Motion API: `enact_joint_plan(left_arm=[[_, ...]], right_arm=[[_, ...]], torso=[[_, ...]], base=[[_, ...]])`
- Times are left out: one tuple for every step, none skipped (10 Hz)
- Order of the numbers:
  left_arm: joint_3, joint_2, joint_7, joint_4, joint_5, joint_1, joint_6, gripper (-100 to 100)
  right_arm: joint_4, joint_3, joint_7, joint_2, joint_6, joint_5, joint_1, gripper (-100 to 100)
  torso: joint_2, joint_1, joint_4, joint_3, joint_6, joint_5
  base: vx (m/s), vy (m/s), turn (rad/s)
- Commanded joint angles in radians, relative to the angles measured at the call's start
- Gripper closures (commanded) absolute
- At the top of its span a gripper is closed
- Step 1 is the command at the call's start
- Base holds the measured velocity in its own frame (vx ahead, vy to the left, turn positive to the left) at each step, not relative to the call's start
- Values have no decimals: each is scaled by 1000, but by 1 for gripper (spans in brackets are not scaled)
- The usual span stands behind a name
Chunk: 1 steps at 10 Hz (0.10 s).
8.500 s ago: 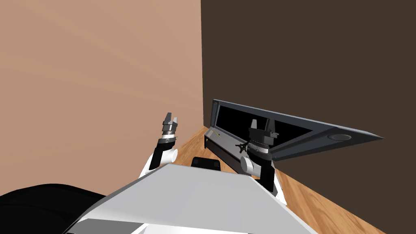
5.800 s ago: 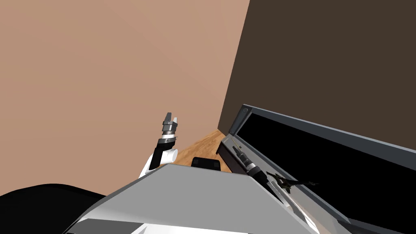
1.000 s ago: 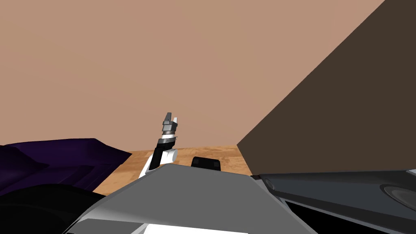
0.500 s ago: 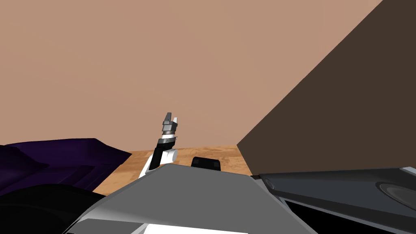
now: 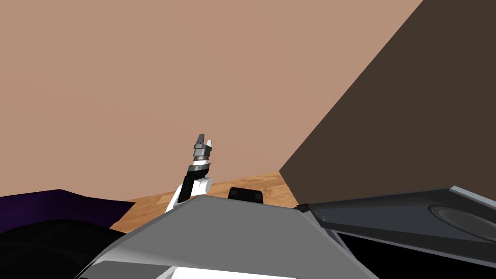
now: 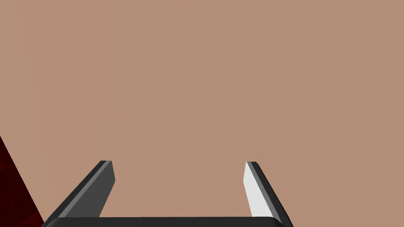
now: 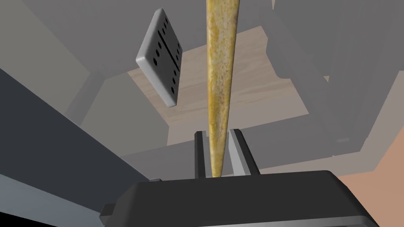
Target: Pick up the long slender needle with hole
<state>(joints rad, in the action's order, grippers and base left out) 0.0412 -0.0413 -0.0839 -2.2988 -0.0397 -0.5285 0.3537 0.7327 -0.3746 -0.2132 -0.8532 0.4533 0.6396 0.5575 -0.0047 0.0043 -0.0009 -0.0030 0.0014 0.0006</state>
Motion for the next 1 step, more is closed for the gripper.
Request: enact_joint_plan(left_arm=[[0, 0, 0, 0, 0, 0, 0, 0]], right_arm=[[0, 0, 0, 0, 0, 0, 0, 0]], torso=[[0, 0, 0, 0, 0, 0]], base=[[11, 7, 13]])
